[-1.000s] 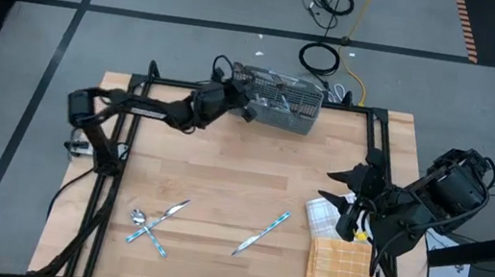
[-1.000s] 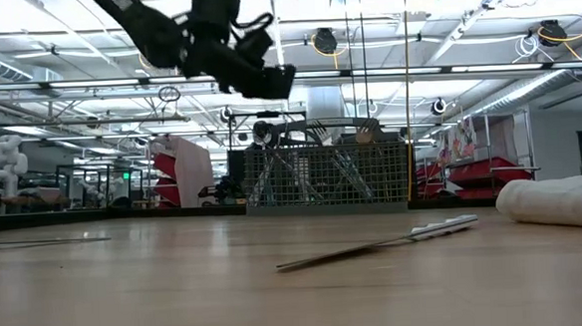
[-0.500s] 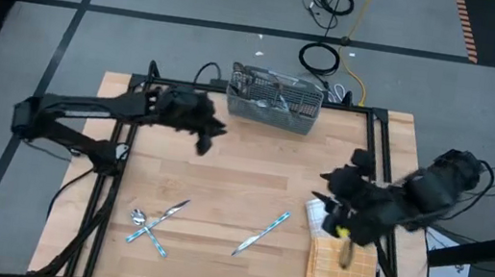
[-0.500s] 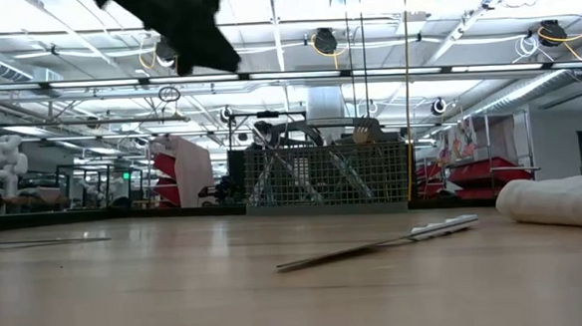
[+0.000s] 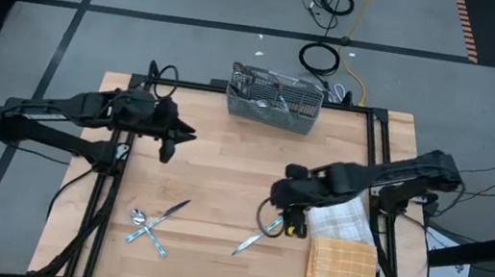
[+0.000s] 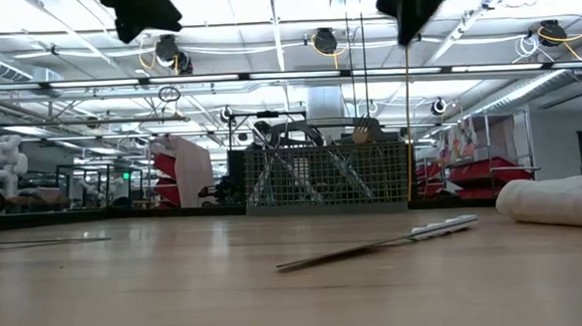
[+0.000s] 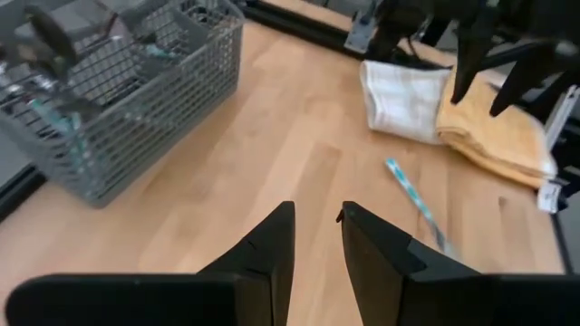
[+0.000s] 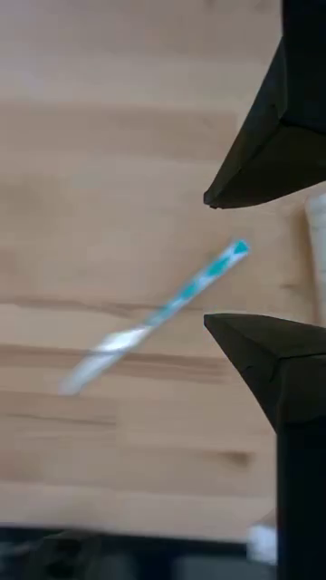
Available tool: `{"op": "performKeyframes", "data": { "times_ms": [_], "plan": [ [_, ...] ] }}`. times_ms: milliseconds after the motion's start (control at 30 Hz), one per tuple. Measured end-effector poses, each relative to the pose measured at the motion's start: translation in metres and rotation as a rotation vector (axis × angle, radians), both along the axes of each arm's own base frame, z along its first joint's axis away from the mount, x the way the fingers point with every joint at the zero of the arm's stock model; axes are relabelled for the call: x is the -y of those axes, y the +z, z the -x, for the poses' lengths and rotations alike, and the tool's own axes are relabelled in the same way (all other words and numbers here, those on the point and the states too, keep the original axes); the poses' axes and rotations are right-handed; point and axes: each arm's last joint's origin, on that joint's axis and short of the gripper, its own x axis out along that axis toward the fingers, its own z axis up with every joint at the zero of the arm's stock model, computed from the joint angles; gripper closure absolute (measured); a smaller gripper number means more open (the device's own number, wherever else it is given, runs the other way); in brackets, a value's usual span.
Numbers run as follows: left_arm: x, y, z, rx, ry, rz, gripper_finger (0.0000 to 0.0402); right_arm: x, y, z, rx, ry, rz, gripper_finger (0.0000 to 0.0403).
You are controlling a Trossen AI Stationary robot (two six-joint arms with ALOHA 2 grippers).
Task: Sort silverware
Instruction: Put the right blue table knife into the gray silverware basket
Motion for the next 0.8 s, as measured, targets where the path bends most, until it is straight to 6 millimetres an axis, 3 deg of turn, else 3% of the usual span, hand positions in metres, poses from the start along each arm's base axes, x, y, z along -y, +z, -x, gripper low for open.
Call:
{"op": "performKeyframes", "data": {
  "times_ms": [133,400,800],
  "plan": [
    [0.003,0.000,0.013,-0.037,0.008,-0.007,0.0303,-0.004,-0.036,-0.018,-0.135,0.123,0.002,0.0216],
    [0.006,-0.006,0.025,-0.127,-0.002,0.000,0.0303,-0.026,-0.095,-0.051,-0.215,0.296,-0.109,0.0216],
    [0.007,-0.014,0.034,-0.247,-0.007,0.008,0.0303,-0.038,-0.147,-0.077,-0.214,0.246,-0.064,0.0216]
  ]
}}
